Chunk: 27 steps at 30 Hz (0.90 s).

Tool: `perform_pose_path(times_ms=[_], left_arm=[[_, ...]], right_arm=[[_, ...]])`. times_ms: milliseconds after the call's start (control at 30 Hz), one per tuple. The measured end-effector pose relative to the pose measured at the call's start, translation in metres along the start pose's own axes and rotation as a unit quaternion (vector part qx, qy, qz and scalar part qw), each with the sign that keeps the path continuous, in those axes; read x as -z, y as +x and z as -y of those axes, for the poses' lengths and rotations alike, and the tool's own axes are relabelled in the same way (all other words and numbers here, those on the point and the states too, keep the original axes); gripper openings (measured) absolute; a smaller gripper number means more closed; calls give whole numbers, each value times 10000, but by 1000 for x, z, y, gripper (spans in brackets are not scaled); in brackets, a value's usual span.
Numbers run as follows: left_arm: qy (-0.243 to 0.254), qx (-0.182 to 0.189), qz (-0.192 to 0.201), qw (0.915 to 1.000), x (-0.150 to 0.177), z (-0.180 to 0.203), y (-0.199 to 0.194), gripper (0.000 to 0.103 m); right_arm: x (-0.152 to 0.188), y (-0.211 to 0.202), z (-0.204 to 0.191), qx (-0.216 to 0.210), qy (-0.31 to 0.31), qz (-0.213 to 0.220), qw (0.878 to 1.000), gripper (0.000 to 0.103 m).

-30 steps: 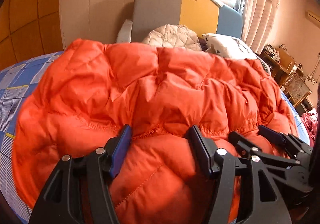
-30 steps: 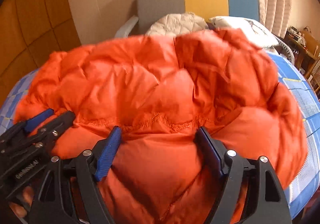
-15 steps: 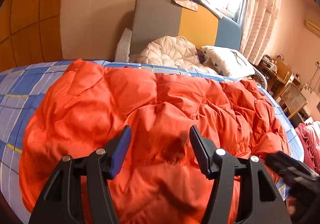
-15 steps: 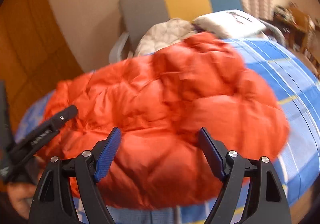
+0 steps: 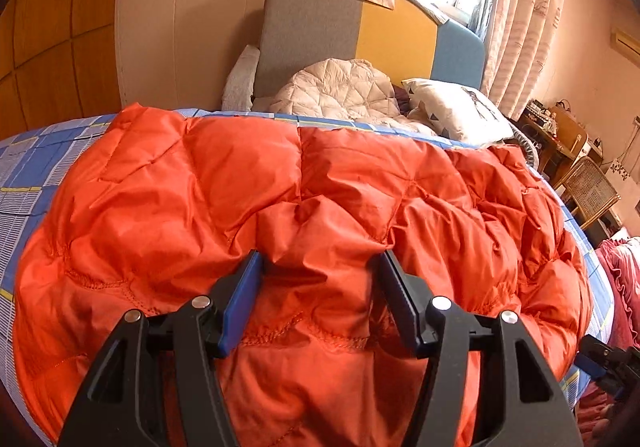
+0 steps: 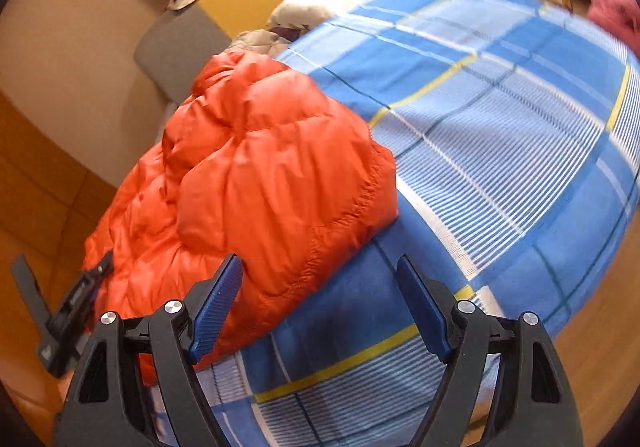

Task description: Fold large clothes

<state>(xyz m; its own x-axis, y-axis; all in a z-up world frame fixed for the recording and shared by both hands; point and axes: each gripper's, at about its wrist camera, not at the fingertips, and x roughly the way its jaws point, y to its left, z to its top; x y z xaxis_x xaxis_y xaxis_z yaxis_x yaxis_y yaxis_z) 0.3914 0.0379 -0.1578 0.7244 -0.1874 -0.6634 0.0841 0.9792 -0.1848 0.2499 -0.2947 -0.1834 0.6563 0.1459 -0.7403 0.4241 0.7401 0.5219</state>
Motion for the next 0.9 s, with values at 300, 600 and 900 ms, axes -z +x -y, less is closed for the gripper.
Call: perform_pose_path(times_ms=[300,600,900], left_arm=[[104,-3,-167,9998,0,3,18,62],[83,-62,-242,9997,9,2,32,63],[45,-74,-245,9997,14,3,36,63]], right_arm=[[-6,29,2,-600,635,-193,9960,79],[-9,32,-2,-891,657,-205,9936,38],[-17,0,-35,-1347,-48,14,9909,16]])
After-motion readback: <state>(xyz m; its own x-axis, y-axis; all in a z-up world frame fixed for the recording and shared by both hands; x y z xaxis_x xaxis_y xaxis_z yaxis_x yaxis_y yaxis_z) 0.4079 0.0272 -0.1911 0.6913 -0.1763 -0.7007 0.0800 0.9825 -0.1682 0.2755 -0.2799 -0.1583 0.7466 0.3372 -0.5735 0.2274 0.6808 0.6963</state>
